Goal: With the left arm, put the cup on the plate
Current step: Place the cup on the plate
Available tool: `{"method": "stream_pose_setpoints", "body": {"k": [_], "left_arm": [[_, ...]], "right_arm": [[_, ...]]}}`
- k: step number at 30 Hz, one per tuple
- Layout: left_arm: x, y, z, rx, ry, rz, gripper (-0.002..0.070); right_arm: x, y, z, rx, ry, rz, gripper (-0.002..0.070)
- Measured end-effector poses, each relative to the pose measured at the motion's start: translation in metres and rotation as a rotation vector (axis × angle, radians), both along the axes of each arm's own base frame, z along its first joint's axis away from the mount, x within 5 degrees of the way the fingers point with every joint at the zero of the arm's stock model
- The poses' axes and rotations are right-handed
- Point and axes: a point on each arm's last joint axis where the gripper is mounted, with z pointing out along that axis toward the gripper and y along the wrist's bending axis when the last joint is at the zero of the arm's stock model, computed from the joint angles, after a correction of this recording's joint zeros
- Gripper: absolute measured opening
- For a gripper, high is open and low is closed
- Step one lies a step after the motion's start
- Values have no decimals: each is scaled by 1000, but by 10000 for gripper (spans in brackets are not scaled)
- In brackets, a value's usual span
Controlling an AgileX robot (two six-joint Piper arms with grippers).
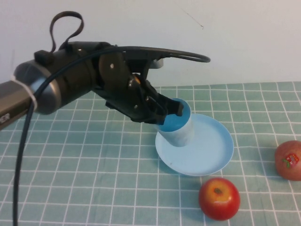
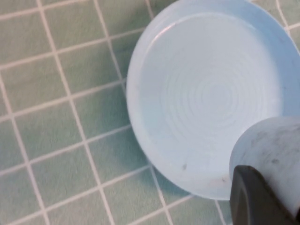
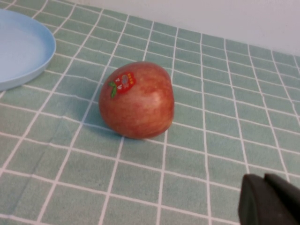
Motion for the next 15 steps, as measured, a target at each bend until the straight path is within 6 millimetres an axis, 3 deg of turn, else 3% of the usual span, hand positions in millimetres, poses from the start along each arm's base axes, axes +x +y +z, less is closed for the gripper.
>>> {"method": "stream_pose_setpoints", "body": {"k": [7,15], "left_arm": [[29,-35,-28,101,6,-64,16],[55,-52,-62,132,29,-72,17]], "right_arm": [[0,0,0,0,0,0,-2],[0,0,0,0,0,0,-2]]}}
